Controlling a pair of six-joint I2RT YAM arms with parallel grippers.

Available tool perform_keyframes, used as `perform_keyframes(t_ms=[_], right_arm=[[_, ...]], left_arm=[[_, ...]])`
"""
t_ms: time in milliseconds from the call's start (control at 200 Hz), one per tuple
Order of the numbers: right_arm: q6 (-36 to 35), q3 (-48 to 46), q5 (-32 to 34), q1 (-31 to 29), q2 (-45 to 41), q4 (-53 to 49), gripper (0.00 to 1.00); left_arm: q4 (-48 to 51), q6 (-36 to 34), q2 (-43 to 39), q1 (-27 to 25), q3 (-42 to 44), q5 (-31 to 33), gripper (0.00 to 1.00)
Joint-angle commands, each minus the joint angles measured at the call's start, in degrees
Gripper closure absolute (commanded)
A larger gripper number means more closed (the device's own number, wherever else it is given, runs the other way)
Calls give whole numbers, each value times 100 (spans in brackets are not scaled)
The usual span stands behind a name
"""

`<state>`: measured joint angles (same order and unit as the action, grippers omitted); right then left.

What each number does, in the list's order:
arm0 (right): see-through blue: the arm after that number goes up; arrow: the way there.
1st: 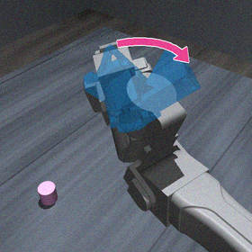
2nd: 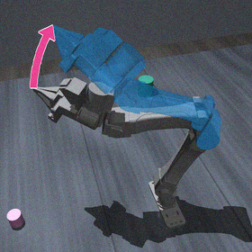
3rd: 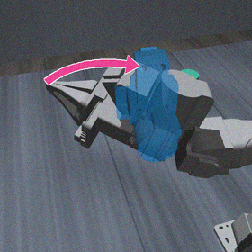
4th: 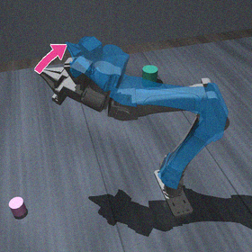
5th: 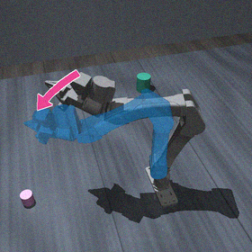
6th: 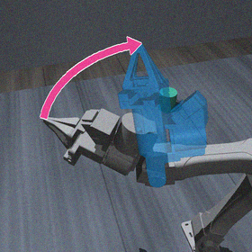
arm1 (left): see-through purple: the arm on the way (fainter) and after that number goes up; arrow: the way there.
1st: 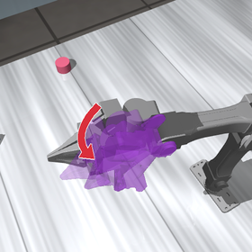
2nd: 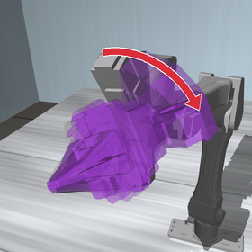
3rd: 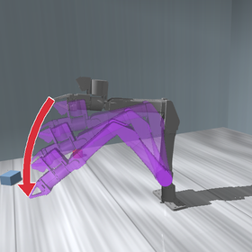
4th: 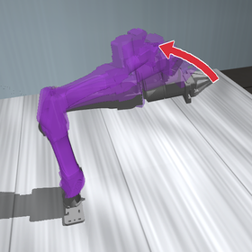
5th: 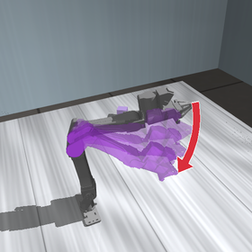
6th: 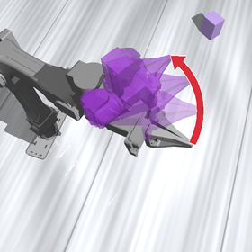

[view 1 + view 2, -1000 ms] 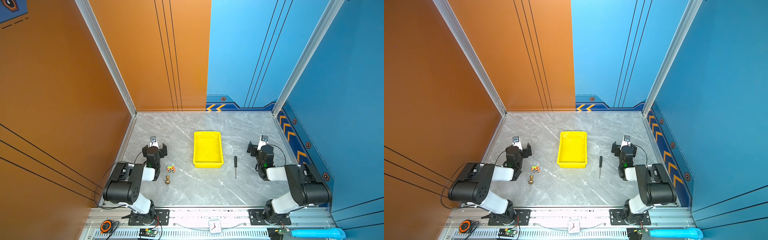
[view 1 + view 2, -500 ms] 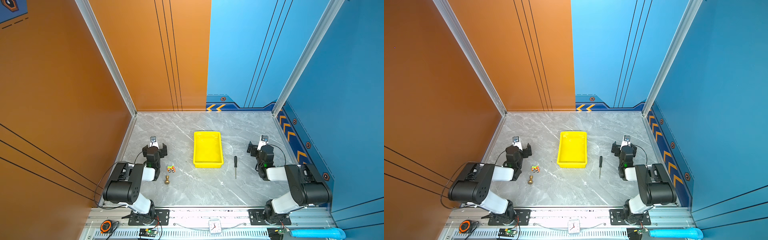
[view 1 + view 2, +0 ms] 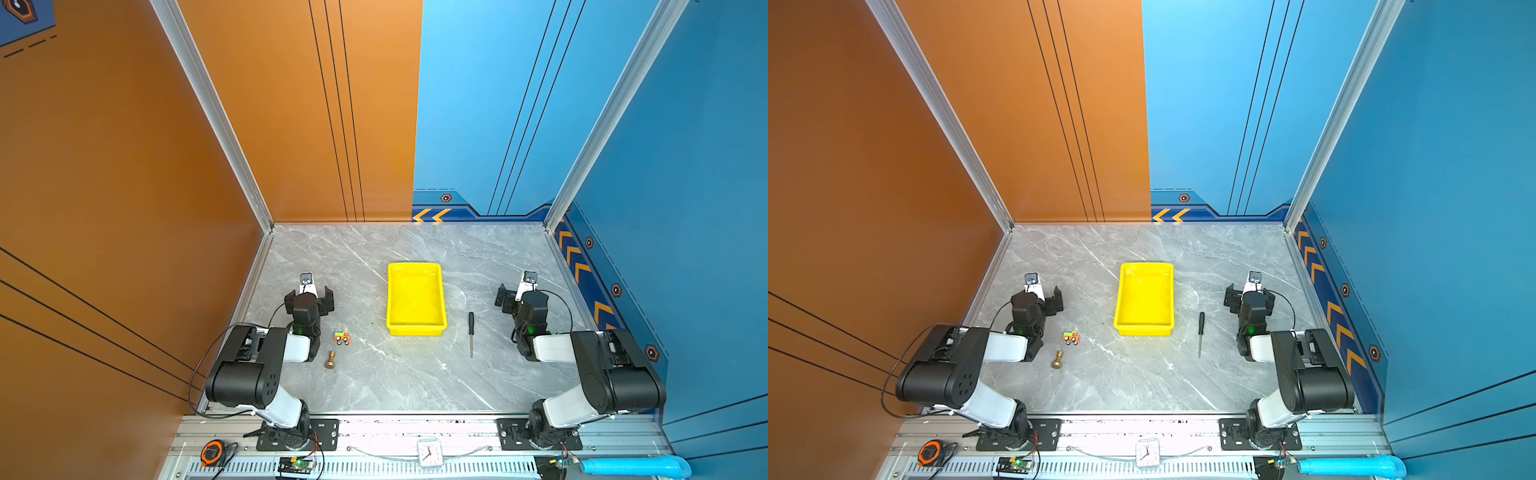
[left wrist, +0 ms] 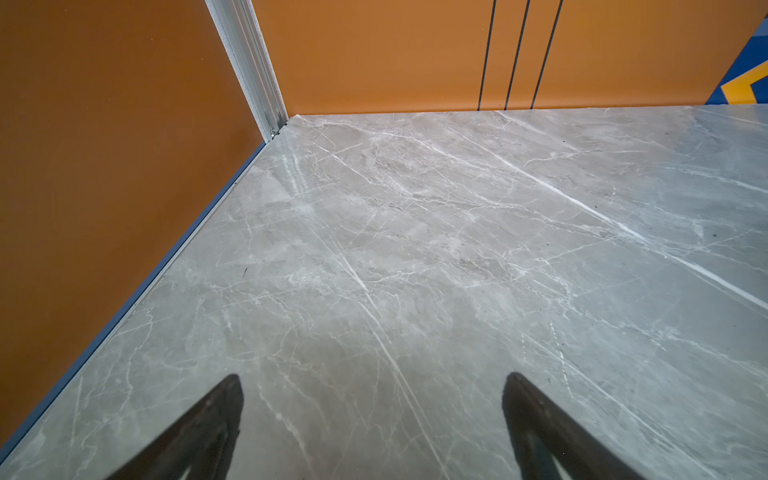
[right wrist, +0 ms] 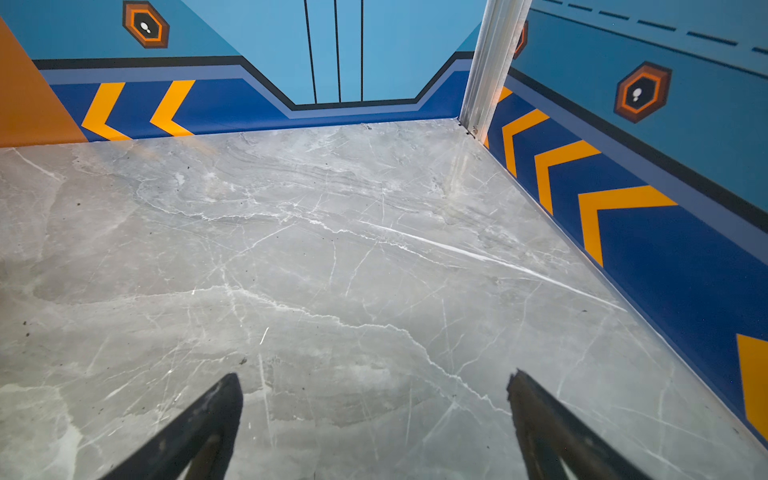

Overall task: Put the screwdriver in the bin
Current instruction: 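Move the right gripper over the screwdriver handle while the left arm reaches toward the bin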

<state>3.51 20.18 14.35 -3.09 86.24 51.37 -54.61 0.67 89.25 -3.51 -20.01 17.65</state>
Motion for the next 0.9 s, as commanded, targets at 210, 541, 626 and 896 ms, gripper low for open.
perform_keyframes(t_ms=[210,541,626,896], right_arm=[[512,241,367,-126,-1485,-1813,0],[1493,862,1160,-658,-2584,-4239,0],[2146,1211,1414,-623,-2687,-5257,0],[3041,2286,397,-481,-2309,-7583,0]], left_arm=[[1063,155,-1044,109,-109,99,2],[4964,627,-2398,-267,-1086,-254,2],[5573,759,-2578,-577,-1310,-252,2],[7404,1247,-2735,-1292,-2275,-955,2]])
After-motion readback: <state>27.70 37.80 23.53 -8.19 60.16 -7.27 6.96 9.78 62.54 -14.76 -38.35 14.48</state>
